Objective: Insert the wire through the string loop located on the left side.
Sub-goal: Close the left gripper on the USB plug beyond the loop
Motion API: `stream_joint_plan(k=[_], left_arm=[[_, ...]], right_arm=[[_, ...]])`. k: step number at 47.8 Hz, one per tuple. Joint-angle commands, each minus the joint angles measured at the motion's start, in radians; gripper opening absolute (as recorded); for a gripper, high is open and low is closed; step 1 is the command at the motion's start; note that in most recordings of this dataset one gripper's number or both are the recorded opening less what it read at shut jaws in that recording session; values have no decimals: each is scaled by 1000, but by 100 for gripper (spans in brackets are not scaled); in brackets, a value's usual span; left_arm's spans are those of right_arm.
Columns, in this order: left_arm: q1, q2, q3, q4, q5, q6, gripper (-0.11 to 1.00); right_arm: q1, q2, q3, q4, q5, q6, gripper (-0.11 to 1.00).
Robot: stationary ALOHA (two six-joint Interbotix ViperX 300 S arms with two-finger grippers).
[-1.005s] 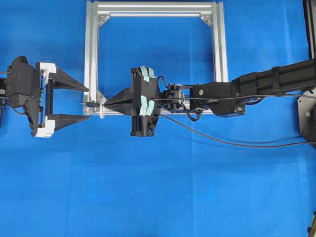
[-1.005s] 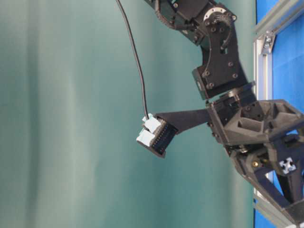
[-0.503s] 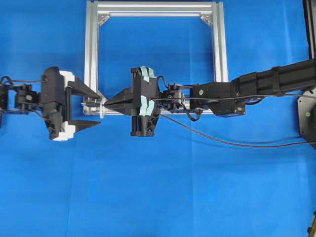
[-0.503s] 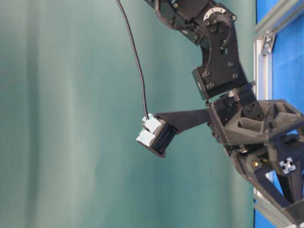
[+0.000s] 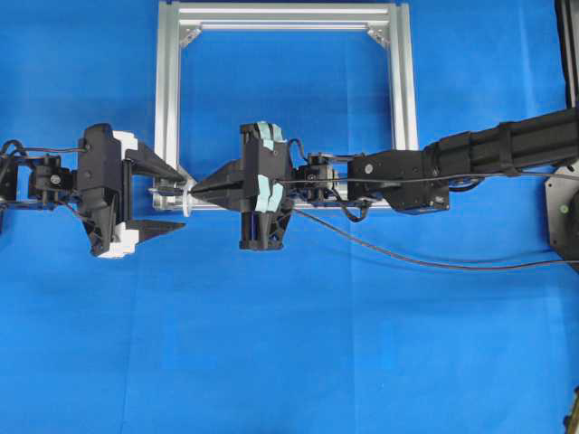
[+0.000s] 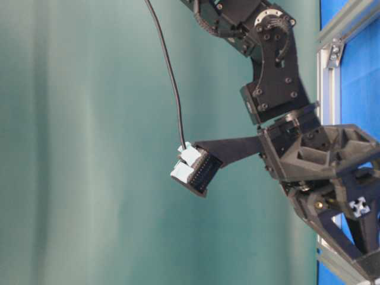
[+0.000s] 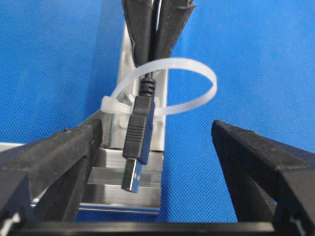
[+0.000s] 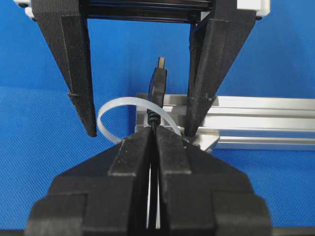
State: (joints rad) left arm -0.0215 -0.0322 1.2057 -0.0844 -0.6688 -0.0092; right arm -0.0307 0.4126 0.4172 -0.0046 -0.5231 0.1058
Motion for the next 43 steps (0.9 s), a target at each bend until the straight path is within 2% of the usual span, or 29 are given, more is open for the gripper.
stream_joint_plan(k=[1, 37, 43], left_arm=[[-3, -20, -6, 3, -9, 2, 88], [-3, -20, -14, 3, -11, 0, 88], [-5, -20, -17, 3, -9, 0, 84]], right_arm=[[3, -20, -8, -2, -5, 2, 0], [3, -20, -8, -2, 2, 2, 0], [2, -20, -8, -2, 2, 2, 0]])
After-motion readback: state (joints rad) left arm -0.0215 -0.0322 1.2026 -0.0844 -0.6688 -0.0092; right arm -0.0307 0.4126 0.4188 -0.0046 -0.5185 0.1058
